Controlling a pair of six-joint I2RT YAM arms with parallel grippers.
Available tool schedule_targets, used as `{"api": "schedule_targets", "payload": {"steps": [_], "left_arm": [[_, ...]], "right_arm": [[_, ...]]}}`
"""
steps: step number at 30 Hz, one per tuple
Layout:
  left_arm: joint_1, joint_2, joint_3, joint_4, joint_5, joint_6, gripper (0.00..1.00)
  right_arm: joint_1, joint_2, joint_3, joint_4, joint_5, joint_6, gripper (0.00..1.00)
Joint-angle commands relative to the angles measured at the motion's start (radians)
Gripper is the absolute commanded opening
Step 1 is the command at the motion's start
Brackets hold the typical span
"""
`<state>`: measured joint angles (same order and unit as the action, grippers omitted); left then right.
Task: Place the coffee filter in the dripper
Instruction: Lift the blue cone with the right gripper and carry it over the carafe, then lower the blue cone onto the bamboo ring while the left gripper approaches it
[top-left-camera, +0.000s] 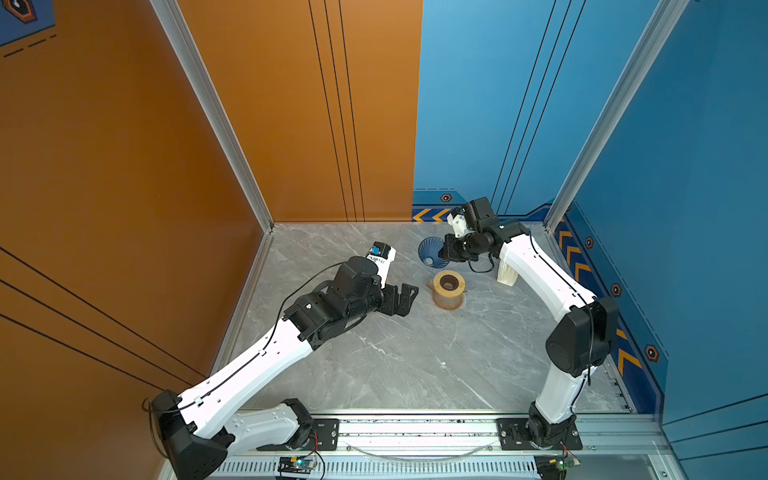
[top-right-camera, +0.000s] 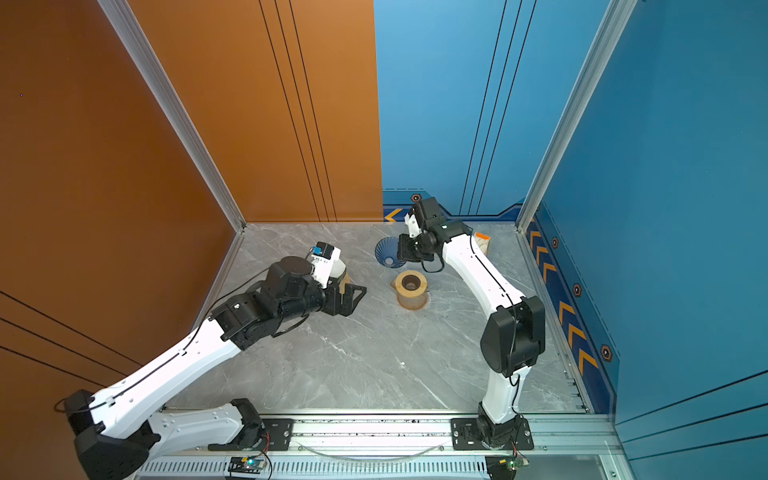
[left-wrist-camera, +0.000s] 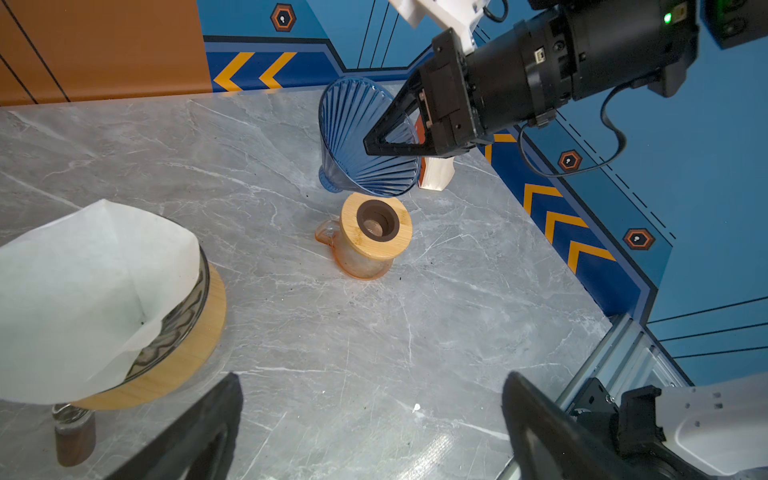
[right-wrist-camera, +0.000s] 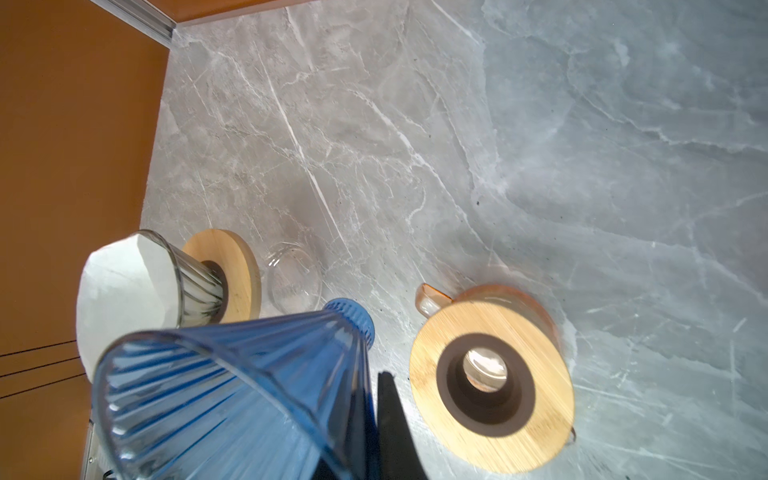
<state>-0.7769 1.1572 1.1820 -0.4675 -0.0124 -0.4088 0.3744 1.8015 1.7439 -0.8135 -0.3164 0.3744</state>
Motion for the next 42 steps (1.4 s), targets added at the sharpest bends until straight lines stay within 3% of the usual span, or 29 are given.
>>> {"api": "schedule_targets", "payload": {"steps": [1,11,42], "left_arm": [[-0.013,0.019,0.033,-0.017,0.029,0.02,0.98],[-0.042,0.068,0.012,0.015,0.031,0.025,0.98],[-0.042,0.082,-0.043,0.04,0.032,0.001,0.98]], "right_arm": [[-0.027,-0.062,-0.052,-0.016,0.003,0.002,0.02],[-0.08,-0.128,-0.177,-0.028,0.0,-0.003,0.02],[-0.1,-0.008,-0.246,-0.009,0.069,-0.02,0.02]]}}
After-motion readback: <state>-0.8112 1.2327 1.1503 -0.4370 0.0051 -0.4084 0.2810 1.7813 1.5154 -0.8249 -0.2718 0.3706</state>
